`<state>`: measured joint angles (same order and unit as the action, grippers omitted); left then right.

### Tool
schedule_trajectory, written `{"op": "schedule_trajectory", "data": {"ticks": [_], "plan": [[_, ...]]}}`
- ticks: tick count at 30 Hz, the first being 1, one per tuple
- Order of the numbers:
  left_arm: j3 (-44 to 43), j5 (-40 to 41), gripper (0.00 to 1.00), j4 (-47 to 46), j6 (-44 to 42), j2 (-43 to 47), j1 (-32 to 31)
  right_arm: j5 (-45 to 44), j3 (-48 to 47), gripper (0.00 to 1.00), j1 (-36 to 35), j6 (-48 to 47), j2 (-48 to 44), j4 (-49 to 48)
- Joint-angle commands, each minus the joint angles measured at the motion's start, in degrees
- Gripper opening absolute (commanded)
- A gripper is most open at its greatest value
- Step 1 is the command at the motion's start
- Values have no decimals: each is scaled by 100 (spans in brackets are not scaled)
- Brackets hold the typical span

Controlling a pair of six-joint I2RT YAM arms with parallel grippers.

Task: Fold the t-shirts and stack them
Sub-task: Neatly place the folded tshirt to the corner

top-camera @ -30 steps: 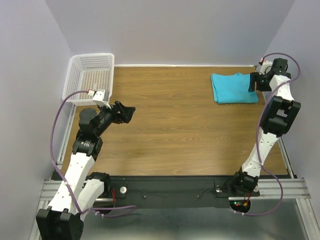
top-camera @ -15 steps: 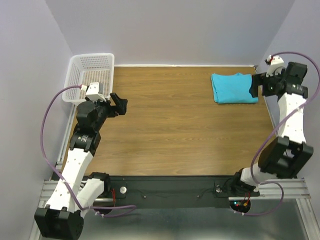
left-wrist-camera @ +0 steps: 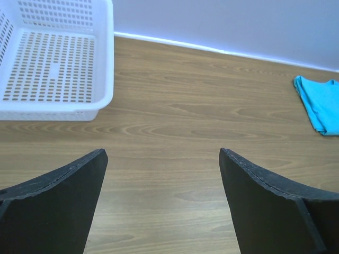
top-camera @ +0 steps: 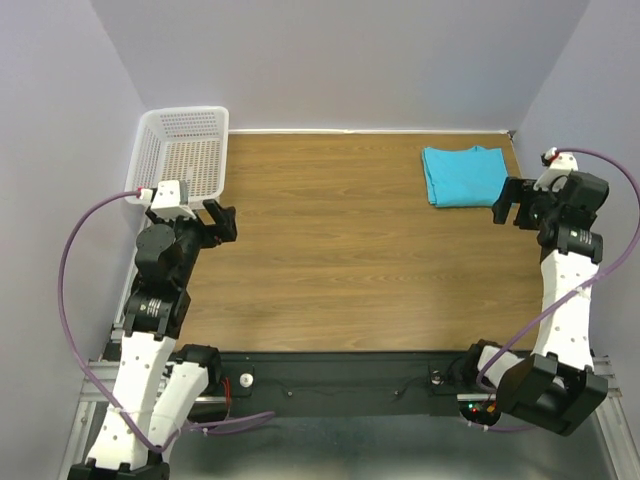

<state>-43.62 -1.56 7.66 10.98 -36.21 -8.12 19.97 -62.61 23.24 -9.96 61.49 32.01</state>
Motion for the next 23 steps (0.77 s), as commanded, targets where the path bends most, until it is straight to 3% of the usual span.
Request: {"op": "schedule_trajectory", "data": {"ticks": [1, 9, 23], "plan": [[38, 104, 99, 42, -79, 184, 30, -379, 257, 100, 40, 731, -277, -538], [-33, 112, 99, 209, -114, 307, 30, -756, 487, 100, 40, 1259, -682, -784], [99, 104, 99, 183, -79, 395, 30, -775, 812, 100, 40, 1066, -946, -907]]}}
